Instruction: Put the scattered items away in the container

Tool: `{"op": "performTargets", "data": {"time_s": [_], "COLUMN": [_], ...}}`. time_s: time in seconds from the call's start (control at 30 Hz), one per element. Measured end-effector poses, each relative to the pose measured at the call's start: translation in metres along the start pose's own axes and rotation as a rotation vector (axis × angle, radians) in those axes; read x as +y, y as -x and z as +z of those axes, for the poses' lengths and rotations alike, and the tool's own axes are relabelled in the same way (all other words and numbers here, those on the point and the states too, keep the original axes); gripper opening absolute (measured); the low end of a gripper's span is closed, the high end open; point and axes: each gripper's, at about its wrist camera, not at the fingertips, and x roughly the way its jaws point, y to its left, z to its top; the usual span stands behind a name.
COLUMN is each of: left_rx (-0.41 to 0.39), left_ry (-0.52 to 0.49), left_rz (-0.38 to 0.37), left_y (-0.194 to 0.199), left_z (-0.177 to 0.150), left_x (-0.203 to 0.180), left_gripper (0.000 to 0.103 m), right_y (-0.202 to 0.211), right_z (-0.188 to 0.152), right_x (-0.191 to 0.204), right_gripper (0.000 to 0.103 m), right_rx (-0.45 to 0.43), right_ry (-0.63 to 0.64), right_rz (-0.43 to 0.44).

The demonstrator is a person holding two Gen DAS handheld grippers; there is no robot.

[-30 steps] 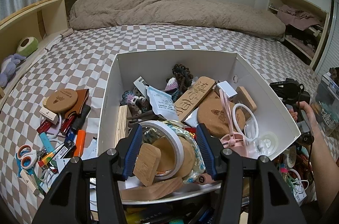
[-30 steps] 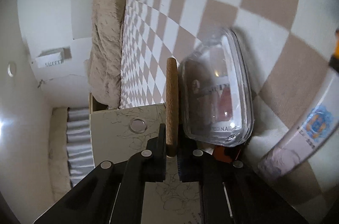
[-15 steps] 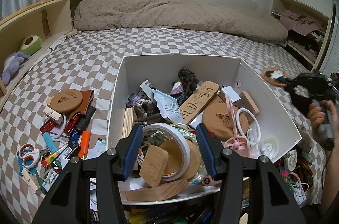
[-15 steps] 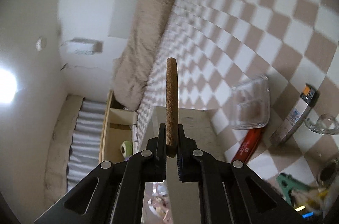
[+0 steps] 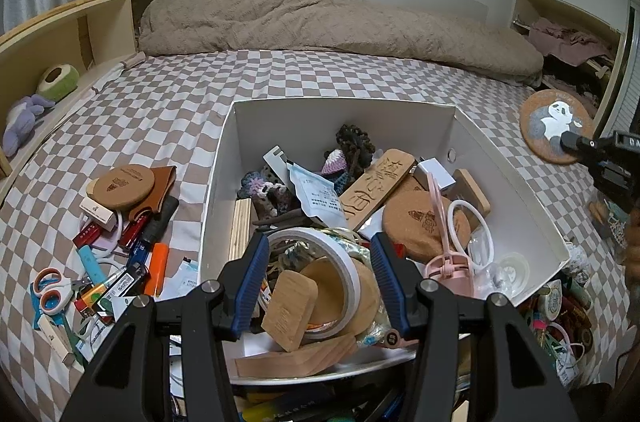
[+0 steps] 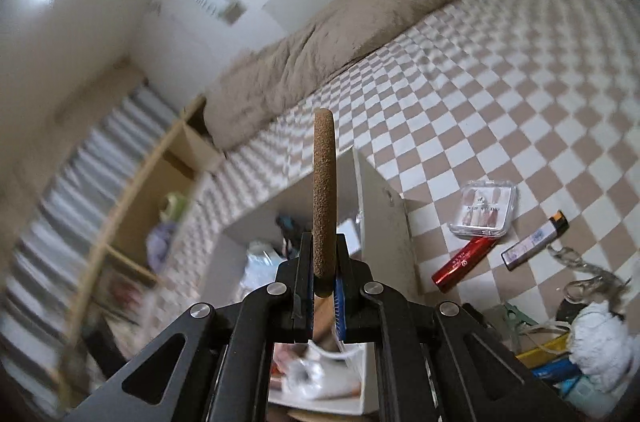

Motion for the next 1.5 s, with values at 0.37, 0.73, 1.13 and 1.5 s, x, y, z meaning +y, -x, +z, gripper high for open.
{"op": "performTargets", "data": {"time_s": [0.37,0.73,1.13,1.5], "left_rx": [-0.010,-0.023,-0.046,-0.068], "left_ry": [0.019,0.051,0.069,0.078], "left_rz": [-0.005,-0.002,0.006,0.055], "left_y": [0.002,0.009,0.016,0.019], "left_z": [0.000,0.001,0.002,0.002], "left_x": [0.006,0.015,0.022,0.028], "left_gripper": [0.052,0.052,0.066,0.100], "right_y": [-0.036,-0.036,-0.012,0.002], "right_z": [-0.053,-0.082,-0.084,-0.083], "right_x": [0.045,0.062,0.069,0.037], "right_gripper": [0.009,0.018,0.021,0.103], "right_rx": [0.118,0.154,0.110,-0.060], "right_ry": [0.308,0.385,0.300,0.257], "right_rz": [-0.334,-0.257,-0.047,-0.101]}}
